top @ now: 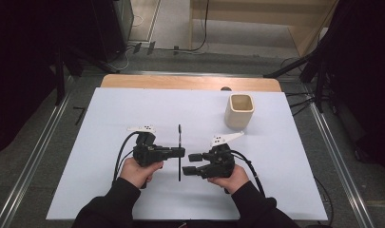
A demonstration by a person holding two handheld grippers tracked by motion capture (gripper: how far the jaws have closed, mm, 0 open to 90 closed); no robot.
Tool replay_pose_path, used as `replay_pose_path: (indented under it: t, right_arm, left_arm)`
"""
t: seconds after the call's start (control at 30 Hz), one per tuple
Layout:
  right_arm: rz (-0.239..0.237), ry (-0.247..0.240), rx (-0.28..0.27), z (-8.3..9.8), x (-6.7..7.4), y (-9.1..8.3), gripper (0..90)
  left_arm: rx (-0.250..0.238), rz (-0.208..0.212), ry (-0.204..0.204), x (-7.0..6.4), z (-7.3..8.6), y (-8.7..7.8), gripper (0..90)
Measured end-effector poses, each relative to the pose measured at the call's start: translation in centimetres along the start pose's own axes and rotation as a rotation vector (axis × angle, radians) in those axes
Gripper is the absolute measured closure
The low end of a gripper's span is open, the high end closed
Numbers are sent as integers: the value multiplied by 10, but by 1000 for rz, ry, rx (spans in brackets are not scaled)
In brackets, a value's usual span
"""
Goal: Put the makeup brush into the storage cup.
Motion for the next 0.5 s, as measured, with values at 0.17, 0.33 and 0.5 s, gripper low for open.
replay_pose_path:
  t: [0.17, 0.33, 0.5]
  right_arm:
    - [-16, 16, -4, 3, -1, 4, 360]
    - [-12, 33, -20, 3, 0, 6, 403]
    - [-9, 60, -35, 3, 0, 9, 482]
  left_arm:
    - [1, 30, 3, -2, 1, 4, 850]
    - [-3, 44, -8, -2, 2, 6, 850]
    - [-15, 64, -32, -1, 2, 7, 850]
Point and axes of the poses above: each handheld gripper's, and its own axes: y roughly forward along the jaws, z roughly out of its underside, x roughly to its left, the point moved 3 cm from there along y, roughly forward along the jaws, and after that the axes turned 5 degrees about -y, right-handed, at the moved point
